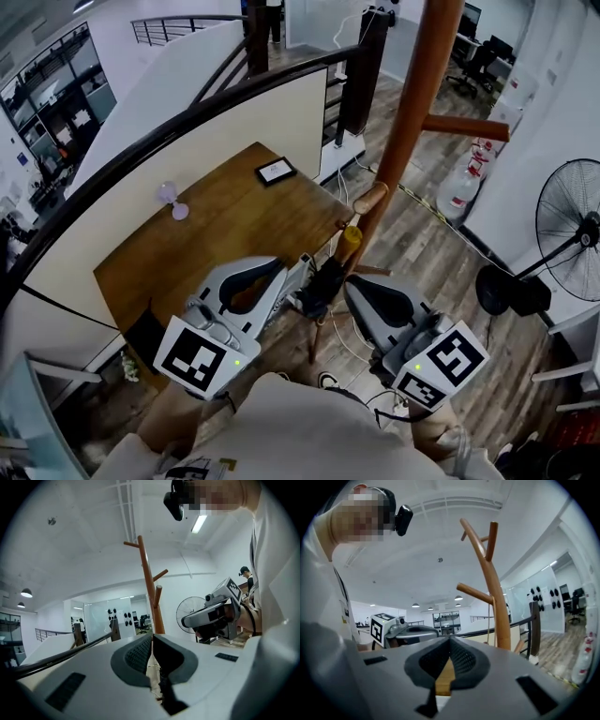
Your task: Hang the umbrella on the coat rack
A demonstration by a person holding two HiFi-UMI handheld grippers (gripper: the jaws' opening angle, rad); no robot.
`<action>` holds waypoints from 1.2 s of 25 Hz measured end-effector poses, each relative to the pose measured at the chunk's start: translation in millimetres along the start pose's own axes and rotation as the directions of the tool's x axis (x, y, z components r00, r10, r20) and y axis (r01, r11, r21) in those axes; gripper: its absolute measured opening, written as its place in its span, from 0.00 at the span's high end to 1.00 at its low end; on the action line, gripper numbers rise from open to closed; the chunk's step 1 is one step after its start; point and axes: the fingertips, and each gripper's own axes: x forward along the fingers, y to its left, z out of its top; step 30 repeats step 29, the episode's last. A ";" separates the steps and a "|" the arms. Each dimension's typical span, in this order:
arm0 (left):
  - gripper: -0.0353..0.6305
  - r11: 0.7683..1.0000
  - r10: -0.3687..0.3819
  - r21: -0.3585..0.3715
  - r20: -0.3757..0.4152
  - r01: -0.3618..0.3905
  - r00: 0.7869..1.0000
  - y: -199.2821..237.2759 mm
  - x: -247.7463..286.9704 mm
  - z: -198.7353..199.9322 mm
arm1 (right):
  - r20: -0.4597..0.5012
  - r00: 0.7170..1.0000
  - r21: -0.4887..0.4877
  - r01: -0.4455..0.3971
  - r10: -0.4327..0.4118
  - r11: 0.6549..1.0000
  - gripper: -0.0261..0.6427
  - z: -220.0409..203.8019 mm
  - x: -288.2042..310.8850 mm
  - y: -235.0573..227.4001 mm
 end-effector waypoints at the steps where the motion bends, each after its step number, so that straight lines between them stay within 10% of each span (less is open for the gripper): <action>1: 0.92 1.000 0.005 -0.009 -0.006 -0.005 1.000 -0.3 -0.9 -5.6 | -0.010 1.000 0.002 -0.005 0.005 1.000 0.95 -3.7 0.0 0.5; 30: 0.92 0.988 0.111 -0.101 -0.070 -0.117 0.991 35.0 -33.0 -45.5 | -0.065 0.998 0.034 -0.007 0.009 0.999 0.96 -30.7 19.0 7.0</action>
